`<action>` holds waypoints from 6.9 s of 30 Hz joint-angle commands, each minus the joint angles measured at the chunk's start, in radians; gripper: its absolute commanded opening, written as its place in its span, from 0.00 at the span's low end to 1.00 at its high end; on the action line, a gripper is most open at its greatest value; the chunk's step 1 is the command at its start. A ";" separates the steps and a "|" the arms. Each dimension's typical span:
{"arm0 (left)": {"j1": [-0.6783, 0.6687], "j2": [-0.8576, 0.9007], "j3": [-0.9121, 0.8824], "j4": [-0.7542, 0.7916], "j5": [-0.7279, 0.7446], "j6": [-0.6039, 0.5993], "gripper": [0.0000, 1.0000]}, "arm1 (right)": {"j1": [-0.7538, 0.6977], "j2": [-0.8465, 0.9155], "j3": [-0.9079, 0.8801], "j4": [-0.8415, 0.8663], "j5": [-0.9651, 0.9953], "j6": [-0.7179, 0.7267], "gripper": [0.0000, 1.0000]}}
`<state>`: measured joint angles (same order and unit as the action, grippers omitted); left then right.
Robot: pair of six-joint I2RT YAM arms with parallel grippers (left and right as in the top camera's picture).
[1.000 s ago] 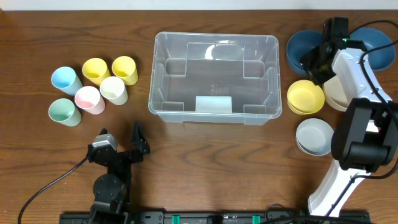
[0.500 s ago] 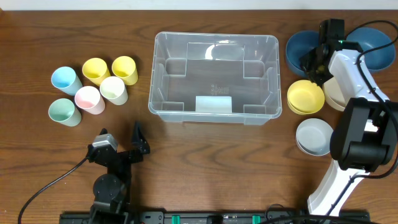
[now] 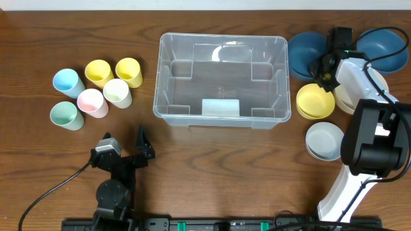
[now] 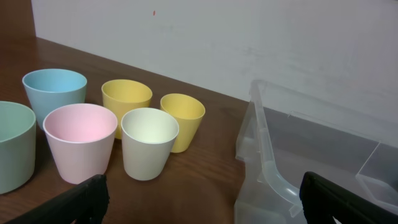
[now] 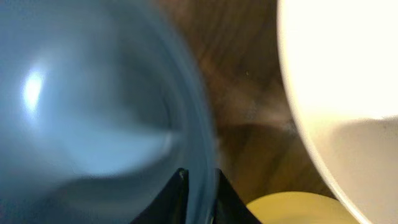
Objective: Pack container
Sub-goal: 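Grasp the dark teal bowl rim with the right gripper and lift, then carry the teal bowl into the clear bin and release it, then move the right gripper to the second dark teal bowl, then lift the second teal bowl and stack it into the first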
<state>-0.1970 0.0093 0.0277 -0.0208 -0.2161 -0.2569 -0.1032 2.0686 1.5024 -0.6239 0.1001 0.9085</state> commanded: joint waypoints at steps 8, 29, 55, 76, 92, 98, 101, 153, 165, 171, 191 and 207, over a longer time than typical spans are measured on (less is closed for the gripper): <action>0.005 -0.005 -0.024 -0.030 -0.011 0.016 0.98 | -0.001 -0.007 -0.005 0.047 0.032 -0.063 0.01; 0.005 -0.005 -0.024 -0.030 -0.011 0.016 0.98 | -0.118 -0.184 0.156 0.037 -0.068 -0.314 0.01; 0.005 -0.005 -0.024 -0.030 -0.011 0.016 0.98 | 0.380 -0.328 0.124 -0.204 0.001 -0.427 0.01; 0.005 -0.005 -0.024 -0.030 -0.011 0.016 0.98 | 0.398 -0.053 0.123 -0.188 0.106 -0.427 0.01; 0.005 -0.005 -0.024 -0.030 -0.011 0.016 0.98 | 0.398 -0.002 0.123 -0.131 0.119 -0.428 0.29; 0.005 -0.005 -0.024 -0.030 -0.011 0.016 0.98 | 0.398 -0.002 0.136 -0.120 0.132 -0.448 0.39; 0.005 -0.005 -0.024 -0.030 -0.011 0.016 0.98 | 0.398 -0.018 0.160 -0.131 0.132 -0.454 0.39; 0.005 -0.005 -0.024 -0.030 -0.011 0.016 0.98 | -0.498 0.029 0.255 -0.105 -0.079 -0.391 0.61; 0.005 -0.005 -0.024 -0.030 -0.011 0.016 0.98 | -0.498 0.113 0.255 0.044 -0.108 -0.462 0.66; 0.005 -0.005 -0.024 -0.030 -0.011 0.016 0.98 | -0.496 0.191 0.255 0.103 -0.151 -0.468 0.64; 0.005 -0.005 -0.024 -0.030 -0.011 0.016 0.98 | -0.494 0.238 0.255 0.160 -0.160 -0.491 0.17; 0.005 -0.005 -0.024 -0.030 -0.011 0.016 0.98 | -0.500 0.052 0.261 0.132 -0.173 -0.475 0.01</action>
<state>-0.1970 0.0093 0.0277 -0.0208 -0.2161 -0.2569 -0.5991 2.2536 1.7565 -0.4980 -0.0570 0.4252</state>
